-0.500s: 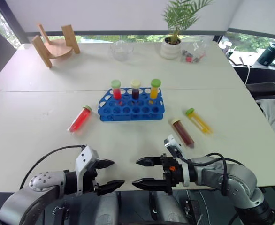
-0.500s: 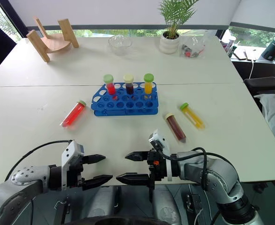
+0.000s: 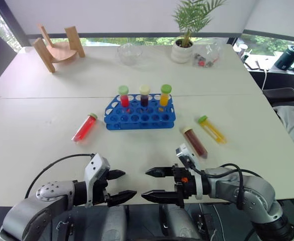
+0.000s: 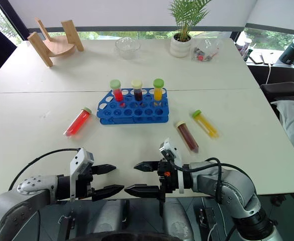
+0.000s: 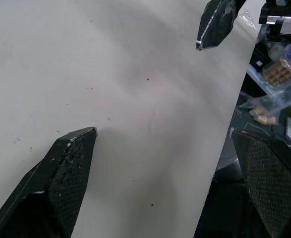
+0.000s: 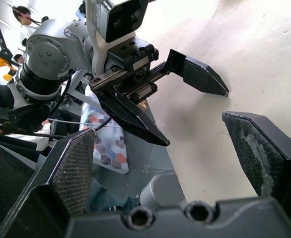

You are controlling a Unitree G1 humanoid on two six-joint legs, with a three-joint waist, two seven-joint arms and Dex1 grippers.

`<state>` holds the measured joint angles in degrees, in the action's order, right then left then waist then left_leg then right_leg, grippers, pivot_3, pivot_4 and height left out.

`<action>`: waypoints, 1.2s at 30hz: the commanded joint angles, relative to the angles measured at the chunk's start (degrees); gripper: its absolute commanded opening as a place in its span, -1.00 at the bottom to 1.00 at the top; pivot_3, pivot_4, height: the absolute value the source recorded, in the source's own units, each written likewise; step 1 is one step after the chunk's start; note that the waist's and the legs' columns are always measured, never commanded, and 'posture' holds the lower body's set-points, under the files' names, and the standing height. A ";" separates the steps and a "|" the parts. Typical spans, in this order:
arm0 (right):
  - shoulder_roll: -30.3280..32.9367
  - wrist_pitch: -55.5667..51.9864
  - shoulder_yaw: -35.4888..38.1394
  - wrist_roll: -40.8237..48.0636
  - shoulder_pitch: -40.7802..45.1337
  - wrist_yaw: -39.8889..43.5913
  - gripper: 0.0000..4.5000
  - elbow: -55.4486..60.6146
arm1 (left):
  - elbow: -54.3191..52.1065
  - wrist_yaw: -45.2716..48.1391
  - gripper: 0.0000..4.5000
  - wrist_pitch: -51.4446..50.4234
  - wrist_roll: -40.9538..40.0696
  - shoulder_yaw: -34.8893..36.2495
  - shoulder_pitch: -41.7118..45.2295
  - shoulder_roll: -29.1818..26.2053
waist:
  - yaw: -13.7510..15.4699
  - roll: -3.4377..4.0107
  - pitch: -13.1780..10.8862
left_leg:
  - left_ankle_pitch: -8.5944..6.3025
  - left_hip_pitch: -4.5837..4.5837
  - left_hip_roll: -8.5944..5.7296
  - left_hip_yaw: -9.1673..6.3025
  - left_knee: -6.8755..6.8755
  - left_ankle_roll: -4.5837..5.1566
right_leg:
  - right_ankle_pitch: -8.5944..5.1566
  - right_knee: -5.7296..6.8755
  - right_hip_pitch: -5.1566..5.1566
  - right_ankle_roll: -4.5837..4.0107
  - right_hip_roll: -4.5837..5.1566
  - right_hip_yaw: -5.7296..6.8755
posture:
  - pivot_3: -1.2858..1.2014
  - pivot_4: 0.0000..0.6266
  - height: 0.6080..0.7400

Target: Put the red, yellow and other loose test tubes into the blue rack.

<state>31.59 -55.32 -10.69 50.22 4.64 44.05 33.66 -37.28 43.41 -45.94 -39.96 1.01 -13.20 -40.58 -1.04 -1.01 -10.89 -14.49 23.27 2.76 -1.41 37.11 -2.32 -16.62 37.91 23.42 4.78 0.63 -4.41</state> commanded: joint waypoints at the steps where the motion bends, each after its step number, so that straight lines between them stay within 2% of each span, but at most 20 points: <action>1: 0.26 1.29 0.13 0.17 0.50 0.57 1.00 1.11 | -1.29 -0.15 0.98 0.04 -0.97 0.44 0.51 -0.22 | 0.02 0.00 0.00 | 0.00 0.00 0.00 0.00 0.00 0.00 | 0.00 0.00 0.00 0.00 0.00 0.00 | 0.03 -0.52 1.00; 6: 1.78 2.55 0.01 -1.58 1.52 1.78 1.00 0.08 | 1.05 2.01 0.98 2.90 0.40 0.11 1.14 -0.24 | 0.02 0.00 0.00 | 0.00 0.00 0.00 0.01 0.00 0.00 | 0.00 0.00 0.00 0.00 0.00 0.00 | 0.03 -0.52 1.00; 10: 4.51 0.95 4.27 -0.74 3.40 0.91 1.00 -0.11 | 1.97 0.86 0.98 2.23 -0.17 0.54 3.22 0.65 | 0.08 0.00 0.00 | 0.00 0.00 0.00 0.00 0.01 0.00 | 0.00 0.00 0.01 -0.01 0.00 0.00 | 0.03 -0.52 1.00; 12: 7.61 -0.90 9.12 1.58 6.86 0.86 1.00 -0.56 | 1.62 1.45 0.98 0.58 -0.98 1.72 4.98 -1.31 | 0.08 0.01 -0.02 | 0.00 0.03 -0.01 0.02 0.03 0.00 | 0.00 0.00 0.00 0.00 0.02 0.00 | 0.03 -0.52 1.00; 13: 10.47 -1.41 12.62 2.50 10.74 1.78 1.00 -2.50 | 0.72 3.26 0.98 -0.64 -2.22 2.80 7.16 -3.96 | 0.09 0.01 -0.02 | 0.00 0.05 -0.02 0.03 0.05 0.00 | 0.01 0.00 0.02 0.00 0.03 -0.01 | 0.03 -0.52 1.00; 16: 19.02 0.01 18.24 -0.41 21.51 5.20 1.00 -11.95 | -1.08 6.86 0.98 -3.35 -6.74 5.42 16.05 -10.08 | 0.15 0.07 -0.24 | 0.03 0.06 -0.02 0.03 0.15 -0.02 | 0.09 0.06 0.09 -0.08 0.00 -0.01 | 0.03 -0.52 1.00; 17: 22.80 2.26 15.89 -5.47 25.27 6.98 1.00 -17.41 | -0.74 7.80 0.98 -3.43 -7.56 5.77 20.29 -11.56 | 0.34 0.09 -0.23 | 0.04 0.07 -0.03 0.04 0.11 -0.03 | 0.09 0.04 0.11 -0.10 0.01 -0.01 | 0.03 -0.52 1.00; 19: 29.09 7.98 6.42 -19.51 34.43 9.53 1.00 -30.94 | 1.02 10.37 0.98 -1.66 -6.03 5.65 28.38 -14.89 | 0.32 0.00 -0.22 | 0.03 0.03 -0.04 0.05 0.12 -0.03 | 0.08 -0.02 0.06 -0.08 0.01 0.02 | 0.03 -0.52 1.00; 21: 30.45 7.99 -0.30 -25.95 41.91 13.19 1.00 -41.17 | 2.44 11.55 0.98 -0.72 -4.88 4.81 32.78 -16.07 | -0.06 -0.02 -0.21 | 0.02 0.02 -0.01 0.18 -0.02 0.00 | 0.06 -0.19 0.05 -0.07 0.03 -0.01 | 0.03 -0.52 1.00; 25: 27.74 8.56 -9.41 -35.13 52.56 21.07 1.00 -55.98 | 2.06 13.26 0.98 0.54 -3.28 3.77 34.76 -18.12 | -1.50 0.06 -0.21 | -0.24 0.14 0.01 0.36 -0.17 0.45 | 0.18 -0.43 0.16 0.30 0.02 -0.13 | 0.03 -0.52 1.00; 29: 23.15 8.29 -16.49 -42.38 59.65 27.43 1.00 -67.01 | 1.20 14.04 0.98 1.95 -0.94 5.06 33.78 -20.69 | -1.79 0.15 -0.26 | -0.20 0.98 0.05 0.41 -0.18 0.38 | 0.15 -0.17 1.22 0.30 -0.03 -0.20 | 0.03 -0.52 1.00; 31: 20.97 9.97 -17.93 -45.20 61.73 29.27 1.00 -72.02 | 1.03 13.62 0.98 2.21 -0.24 5.66 33.06 -21.17 | -1.57 0.19 -0.28 | -0.19 1.14 0.05 0.42 -0.12 0.35 | 0.10 0.07 1.47 0.21 -0.03 -0.20 | 0.03 -0.52 1.00; 36: 15.75 13.60 -19.20 -50.32 64.46 32.96 1.00 -81.92 | -0.21 12.22 0.98 2.58 1.62 6.57 28.19 -21.19 | -1.46 0.20 -0.29 | -0.20 1.10 0.02 0.43 0.00 0.37 | 0.12 0.22 1.38 0.25 0.01 -0.19 | 0.03 -0.52 1.00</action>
<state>47.66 -43.04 -30.09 1.85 67.22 75.28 -46.02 -35.26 56.18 -44.20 -39.00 5.79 15.70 -61.31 -2.50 -0.82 -11.18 -14.66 24.36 2.77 -0.98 37.13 -2.00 -16.46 38.13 24.79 5.07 0.64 -4.60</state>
